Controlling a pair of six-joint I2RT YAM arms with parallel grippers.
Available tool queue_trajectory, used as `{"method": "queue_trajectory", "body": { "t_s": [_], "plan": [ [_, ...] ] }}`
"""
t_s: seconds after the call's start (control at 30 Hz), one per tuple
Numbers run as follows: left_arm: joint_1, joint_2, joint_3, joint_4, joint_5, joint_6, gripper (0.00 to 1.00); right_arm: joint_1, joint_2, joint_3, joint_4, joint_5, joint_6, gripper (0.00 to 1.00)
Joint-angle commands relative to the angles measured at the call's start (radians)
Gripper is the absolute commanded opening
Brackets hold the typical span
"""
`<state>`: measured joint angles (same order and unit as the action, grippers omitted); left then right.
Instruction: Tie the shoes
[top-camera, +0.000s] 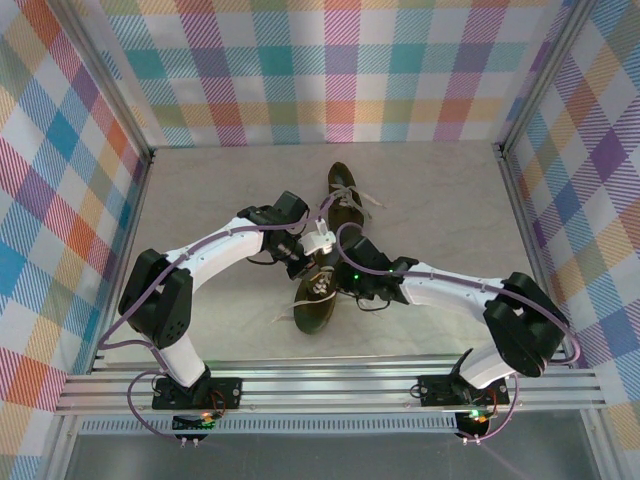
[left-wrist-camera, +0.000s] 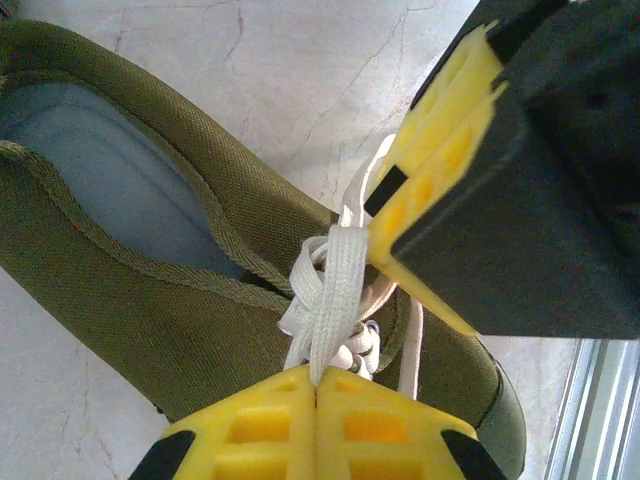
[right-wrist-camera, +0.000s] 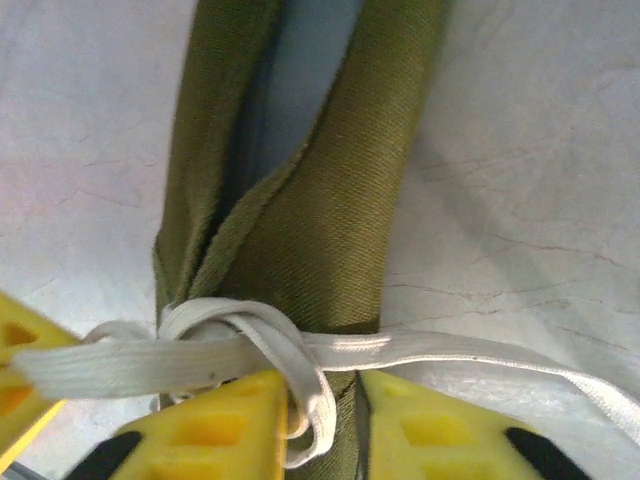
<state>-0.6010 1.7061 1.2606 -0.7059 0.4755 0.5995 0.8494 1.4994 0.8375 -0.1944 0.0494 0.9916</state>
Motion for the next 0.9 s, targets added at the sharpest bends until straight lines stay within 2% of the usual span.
{"method": "queue_trajectory", "body": {
  "t_s": [0.0, 0.43, 0.67, 0.87],
  "plan": [
    [-0.011, -0.039, 0.001, -0.032, -0.017, 0.023, 0.00, -0.001, 0.001, 0.006, 0.015, -0.007, 0.019, 0.17],
    [-0.012, -0.045, 0.011, -0.059, -0.081, 0.030, 0.00, -0.003, -0.084, -0.008, -0.095, 0.024, -0.079, 0.00],
    [-0.024, -0.060, 0.007, -0.071, -0.113, 0.047, 0.00, -0.003, -0.046, 0.049, -0.195, 0.050, -0.329, 0.00],
    [-0.052, -0.064, -0.009, -0.075, -0.139, 0.073, 0.00, -0.002, 0.011, 0.059, -0.192, 0.070, -0.495, 0.00]
  ]
}}
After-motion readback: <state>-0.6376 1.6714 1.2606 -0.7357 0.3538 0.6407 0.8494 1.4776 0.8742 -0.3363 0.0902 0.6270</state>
